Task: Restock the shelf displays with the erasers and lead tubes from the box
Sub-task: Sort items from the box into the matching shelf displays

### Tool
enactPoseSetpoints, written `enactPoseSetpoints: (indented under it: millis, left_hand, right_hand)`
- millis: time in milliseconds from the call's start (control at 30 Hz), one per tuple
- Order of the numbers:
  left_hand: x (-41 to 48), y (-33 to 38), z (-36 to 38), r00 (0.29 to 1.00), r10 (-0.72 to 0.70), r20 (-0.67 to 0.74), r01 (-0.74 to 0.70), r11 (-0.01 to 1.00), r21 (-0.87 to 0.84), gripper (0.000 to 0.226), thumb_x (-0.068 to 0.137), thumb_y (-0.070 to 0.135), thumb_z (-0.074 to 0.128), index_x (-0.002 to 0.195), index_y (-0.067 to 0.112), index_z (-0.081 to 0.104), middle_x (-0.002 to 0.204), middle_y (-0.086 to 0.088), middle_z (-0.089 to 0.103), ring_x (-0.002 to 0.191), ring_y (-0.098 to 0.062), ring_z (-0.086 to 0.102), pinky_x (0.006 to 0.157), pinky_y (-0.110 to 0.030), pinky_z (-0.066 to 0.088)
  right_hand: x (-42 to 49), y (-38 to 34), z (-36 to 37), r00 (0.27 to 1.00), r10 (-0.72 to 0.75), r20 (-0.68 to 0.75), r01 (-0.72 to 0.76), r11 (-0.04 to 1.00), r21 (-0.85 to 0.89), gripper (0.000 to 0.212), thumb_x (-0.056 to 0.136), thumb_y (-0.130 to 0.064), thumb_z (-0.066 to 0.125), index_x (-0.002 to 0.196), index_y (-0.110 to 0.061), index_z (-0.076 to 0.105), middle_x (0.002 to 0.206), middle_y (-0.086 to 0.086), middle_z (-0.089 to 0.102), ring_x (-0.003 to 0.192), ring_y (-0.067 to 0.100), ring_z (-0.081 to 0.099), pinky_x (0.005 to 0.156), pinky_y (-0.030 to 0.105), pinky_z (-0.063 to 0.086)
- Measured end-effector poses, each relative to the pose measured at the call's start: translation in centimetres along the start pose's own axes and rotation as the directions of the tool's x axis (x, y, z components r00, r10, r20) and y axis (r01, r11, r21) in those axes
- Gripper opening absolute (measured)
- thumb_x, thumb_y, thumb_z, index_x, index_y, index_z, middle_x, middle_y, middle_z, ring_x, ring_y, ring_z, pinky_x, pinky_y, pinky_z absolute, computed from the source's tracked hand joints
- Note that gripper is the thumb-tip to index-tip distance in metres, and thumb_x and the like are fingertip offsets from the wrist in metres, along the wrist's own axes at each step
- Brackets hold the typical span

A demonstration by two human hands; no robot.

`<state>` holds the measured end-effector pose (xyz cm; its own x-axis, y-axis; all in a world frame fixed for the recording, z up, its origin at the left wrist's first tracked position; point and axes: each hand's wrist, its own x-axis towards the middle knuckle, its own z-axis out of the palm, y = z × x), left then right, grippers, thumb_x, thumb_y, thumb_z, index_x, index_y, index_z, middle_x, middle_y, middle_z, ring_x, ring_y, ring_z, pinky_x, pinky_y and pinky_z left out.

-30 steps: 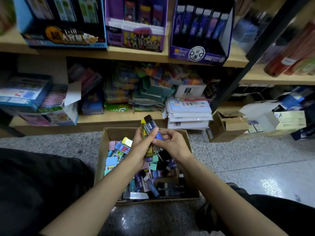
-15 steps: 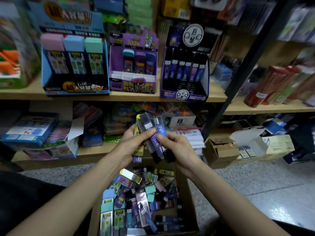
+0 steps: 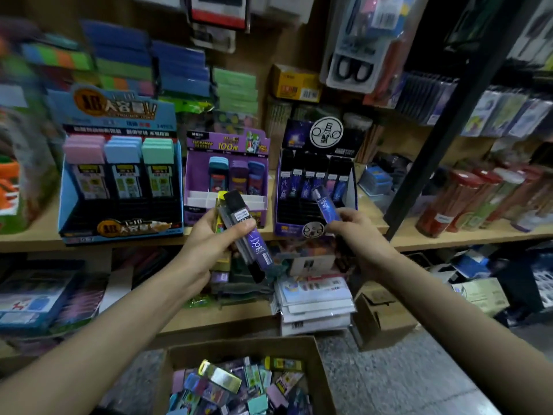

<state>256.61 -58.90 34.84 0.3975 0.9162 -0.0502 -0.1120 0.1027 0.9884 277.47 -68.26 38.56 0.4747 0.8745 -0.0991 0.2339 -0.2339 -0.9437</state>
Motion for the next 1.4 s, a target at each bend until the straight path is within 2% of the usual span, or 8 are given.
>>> enactPoseSetpoints:
  millis: [200,400,700,767,967,1067,1233,1400]
  left_hand:
    - [1.9,0.0,0.2,1.0,0.029,0.009,-0.029,1.0,-0.003,0.03,0.073,0.031,0.075,0.098,0.026,0.06,0.072,0.016,0.07,0.062,0.003,0.064,0.047,-0.01,0.044]
    - [2.5,0.3,-0.7,0.998,0.059,-0.005,-0.059,0.998,-0.003,0.031,0.074,0.026,0.072,0.101,0.02,0.059,0.069,0.024,0.068,0.058,0.009,0.062,0.043,-0.006,0.042]
    - [2.8,1.0,-1.6,0.995,0.086,-0.046,-0.086,0.996,-0.005,0.033,0.07,0.026,0.073,0.1,0.024,0.059,0.072,0.024,0.069,0.061,0.009,0.063,0.046,-0.005,0.043]
    - [2.7,1.1,-1.6,0.995,0.089,-0.048,-0.09,0.996,-0.011,0.033,0.069,0.027,0.073,0.099,0.023,0.059,0.072,0.023,0.069,0.06,0.007,0.063,0.047,-0.005,0.044]
    - [2.1,1.5,-1.5,0.995,0.087,-0.041,-0.088,0.996,-0.032,0.043,0.059,0.036,0.072,0.097,0.021,0.06,0.072,0.012,0.072,0.058,0.0,0.065,0.048,-0.01,0.047]
    - [2.1,1.5,-1.5,0.995,0.084,-0.051,-0.085,0.996,-0.032,0.041,0.06,0.037,0.072,0.096,0.021,0.06,0.073,0.012,0.072,0.059,0.0,0.065,0.047,-0.01,0.047]
    - [2.0,1.7,-1.4,0.995,0.085,-0.045,-0.087,0.996,-0.03,0.042,0.06,0.037,0.072,0.097,0.023,0.059,0.074,0.017,0.071,0.061,0.004,0.065,0.046,-0.007,0.044]
    - [2.0,1.9,-1.1,0.996,0.086,-0.03,-0.087,0.995,-0.047,0.039,0.063,0.034,0.072,0.097,0.021,0.059,0.071,0.016,0.071,0.059,0.005,0.064,0.045,-0.005,0.043]
  right_hand:
    - [5.7,-2.6,-3.4,0.975,-0.161,-0.153,0.142,0.981,-0.133,0.017,0.081,0.0,0.068,0.083,-0.01,0.054,0.064,0.004,0.055,0.047,0.009,0.055,0.042,0.02,0.043]
    - [10.1,-4.0,-3.4,0.948,-0.305,-0.094,0.257,0.904,-0.341,0.011,0.08,-0.005,0.072,0.088,-0.002,0.065,0.071,0.012,0.062,0.06,0.018,0.058,0.058,0.032,0.05]
    - [13.0,-5.9,-1.3,0.922,-0.296,0.25,0.37,0.481,-0.795,0.016,0.078,-0.012,0.074,0.093,-0.006,0.069,0.089,0.006,0.065,0.082,0.017,0.057,0.067,0.023,0.038]
    - [13.4,-6.3,-1.0,0.927,-0.266,0.263,0.367,0.509,-0.779,0.015,0.078,-0.012,0.074,0.091,-0.009,0.068,0.087,0.005,0.067,0.077,0.015,0.058,0.064,0.025,0.041]
    - [13.5,-3.4,0.9,0.966,-0.254,-0.057,0.223,0.92,-0.323,0.016,0.077,-0.011,0.076,0.08,-0.009,0.06,0.078,0.013,0.066,0.066,0.021,0.065,0.062,0.026,0.054]
    - [13.4,-1.9,1.5,0.946,-0.277,-0.165,0.222,0.931,-0.289,0.012,0.081,-0.015,0.072,0.075,-0.011,0.063,0.077,0.013,0.069,0.065,0.02,0.066,0.052,0.019,0.05]
    - [13.6,-1.8,2.2,0.94,-0.274,-0.203,0.198,0.923,-0.331,0.013,0.084,-0.017,0.069,0.079,-0.005,0.066,0.075,0.013,0.07,0.068,0.023,0.066,0.068,0.037,0.057]
    - [10.5,-3.2,2.7,0.9,-0.381,-0.213,0.213,0.81,-0.546,0.019,0.089,-0.029,0.063,0.082,-0.011,0.062,0.07,-0.001,0.061,0.067,0.013,0.058,0.058,0.022,0.043]
